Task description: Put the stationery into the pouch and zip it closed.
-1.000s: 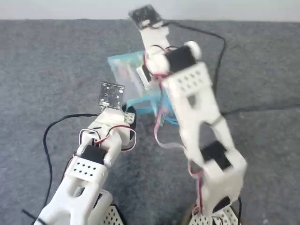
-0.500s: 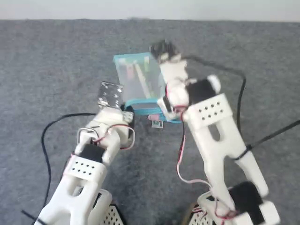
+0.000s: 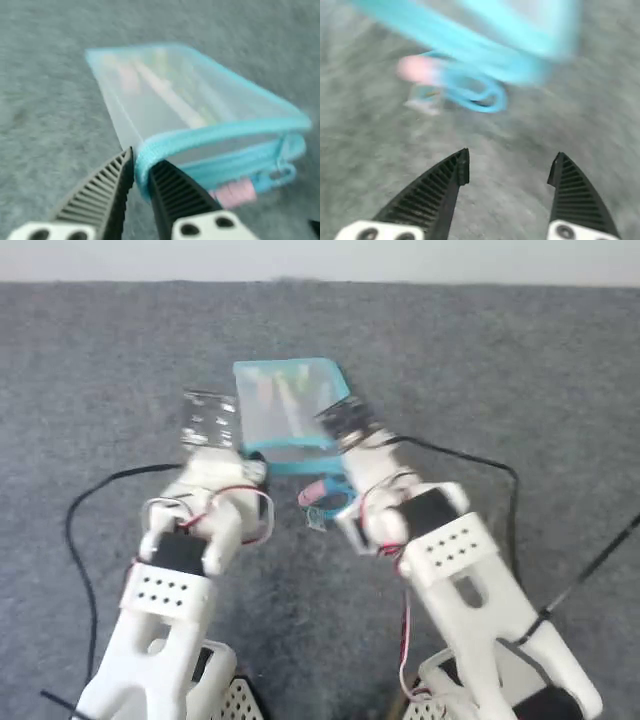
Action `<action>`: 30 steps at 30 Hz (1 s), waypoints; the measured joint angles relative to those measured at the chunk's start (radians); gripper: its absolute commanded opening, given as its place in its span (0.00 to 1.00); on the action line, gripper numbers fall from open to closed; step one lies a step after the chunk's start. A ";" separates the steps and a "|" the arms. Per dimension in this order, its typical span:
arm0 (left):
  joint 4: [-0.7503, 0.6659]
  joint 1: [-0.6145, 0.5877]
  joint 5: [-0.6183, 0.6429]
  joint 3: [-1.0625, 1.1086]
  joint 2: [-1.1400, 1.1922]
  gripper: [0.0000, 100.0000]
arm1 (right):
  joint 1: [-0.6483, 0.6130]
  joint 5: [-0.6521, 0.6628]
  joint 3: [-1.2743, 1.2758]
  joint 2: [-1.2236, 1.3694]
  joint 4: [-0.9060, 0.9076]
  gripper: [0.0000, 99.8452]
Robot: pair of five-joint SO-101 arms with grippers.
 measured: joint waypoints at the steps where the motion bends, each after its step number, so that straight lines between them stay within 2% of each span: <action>1: 0.000 0.012 0.000 0.002 0.000 0.01 | -0.025 0.000 0.003 0.000 -0.009 0.26; 6: 0.038 -0.064 0.000 -0.009 -0.049 0.01 | -0.034 0.018 0.023 0.000 -0.054 0.26; 12: 0.052 -0.068 0.000 -0.009 -0.084 0.01 | 0.057 0.180 0.066 -0.002 -0.127 0.26; 16: 0.052 -0.066 0.000 -0.009 -0.086 0.01 | 0.058 0.261 0.157 -0.002 -0.282 0.26; 23: 0.052 -0.066 0.000 -0.009 -0.086 0.01 | 0.068 0.503 0.253 -0.002 -0.634 0.26; 30: 0.052 -0.071 0.000 -0.009 -0.086 0.01 | 0.068 0.591 0.255 -0.002 -0.744 0.26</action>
